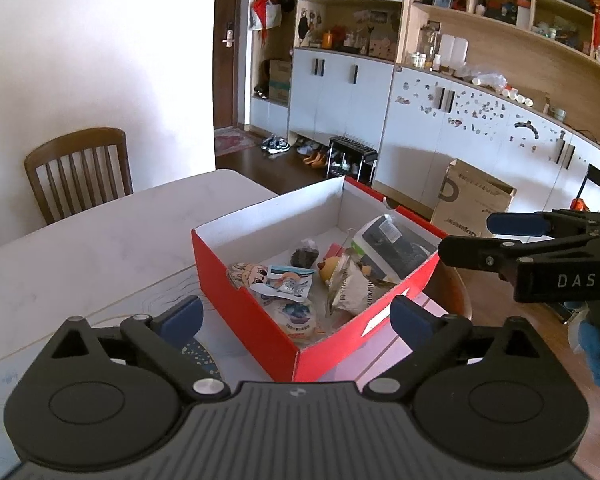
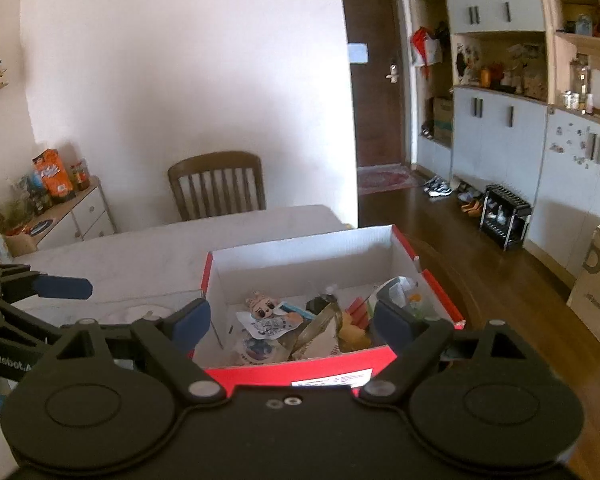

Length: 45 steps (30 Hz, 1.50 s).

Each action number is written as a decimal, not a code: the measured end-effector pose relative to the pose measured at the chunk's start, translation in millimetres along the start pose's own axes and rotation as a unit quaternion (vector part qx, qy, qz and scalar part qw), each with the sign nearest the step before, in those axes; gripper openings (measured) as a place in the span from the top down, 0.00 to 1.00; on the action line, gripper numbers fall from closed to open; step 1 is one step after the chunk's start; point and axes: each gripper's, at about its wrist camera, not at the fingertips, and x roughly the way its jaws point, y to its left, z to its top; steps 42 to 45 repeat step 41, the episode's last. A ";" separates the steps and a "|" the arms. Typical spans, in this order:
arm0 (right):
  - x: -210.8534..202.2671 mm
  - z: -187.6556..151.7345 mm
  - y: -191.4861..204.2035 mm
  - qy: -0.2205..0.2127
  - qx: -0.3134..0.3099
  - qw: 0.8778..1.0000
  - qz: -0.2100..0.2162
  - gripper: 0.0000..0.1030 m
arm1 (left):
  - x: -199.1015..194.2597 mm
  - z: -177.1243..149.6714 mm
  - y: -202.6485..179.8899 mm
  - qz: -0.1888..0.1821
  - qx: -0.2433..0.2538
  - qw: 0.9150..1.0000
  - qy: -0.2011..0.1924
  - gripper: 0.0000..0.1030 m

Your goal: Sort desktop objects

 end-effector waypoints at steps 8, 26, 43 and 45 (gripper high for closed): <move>-11.8 -8.4 -0.6 -0.002 0.008 1.000 -0.007 0.14 | -9.9 -5.7 -2.3 0.003 0.007 1.000 -0.012 0.00; -16.4 -19.4 0.8 -0.002 0.023 1.000 -0.009 0.14 | -17.1 -12.9 -11.2 0.012 0.040 0.999 -0.018 0.00; -16.5 -20.5 3.8 0.007 0.027 0.999 -0.017 0.14 | -16.2 -13.8 -10.0 0.001 0.036 0.999 -0.010 0.00; -16.5 -20.5 3.8 0.007 0.027 0.999 -0.017 0.14 | -16.2 -13.8 -10.0 0.001 0.036 0.999 -0.010 0.00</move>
